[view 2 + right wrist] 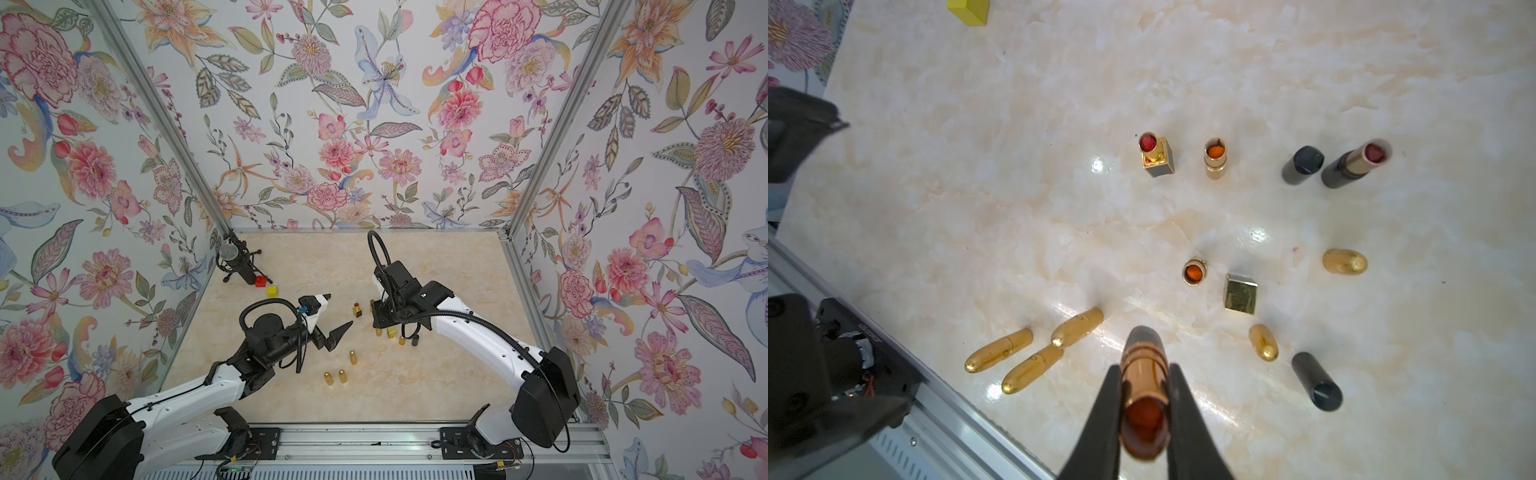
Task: Open the lipstick cap
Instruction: Place the lipstick at the center of the board.
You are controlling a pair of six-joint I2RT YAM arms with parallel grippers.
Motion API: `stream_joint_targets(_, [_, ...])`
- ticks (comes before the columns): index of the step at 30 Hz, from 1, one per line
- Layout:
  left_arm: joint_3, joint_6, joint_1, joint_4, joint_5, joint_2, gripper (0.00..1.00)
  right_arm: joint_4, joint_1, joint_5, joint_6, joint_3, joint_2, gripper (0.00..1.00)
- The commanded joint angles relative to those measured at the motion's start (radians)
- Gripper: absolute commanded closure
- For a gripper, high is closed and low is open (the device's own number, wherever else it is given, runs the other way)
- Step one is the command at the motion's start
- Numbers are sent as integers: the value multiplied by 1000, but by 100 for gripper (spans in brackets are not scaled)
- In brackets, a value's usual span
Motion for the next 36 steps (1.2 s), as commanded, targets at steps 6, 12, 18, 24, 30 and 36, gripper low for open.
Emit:
stream_joint_targets(6, [-59, -65, 5, -73, -179, -63, 1, -25, 94, 195, -24, -103, 50, 85])
stream_joint_targets(12, [-45, -50, 9, -89, -182, -49, 1, 86, 108, 178, -14, -195, 67, 85])
stream_joint_targets(18, [-39, -35, 9, -88, -159, -41, 1, 160, 109, 175, -7, -247, 92, 86])
stream_joint_targets(24, [-36, -32, 9, -81, -145, -42, 1, 210, 109, 187, -20, -268, 103, 86])
stream_joint_targets(30, [-36, -29, 9, -76, -140, -39, 1, 250, 106, 187, -15, -300, 92, 85])
stream_joint_targets(36, [-36, -30, 8, -75, -137, -35, 1, 277, 101, 170, 1, -320, 88, 85])
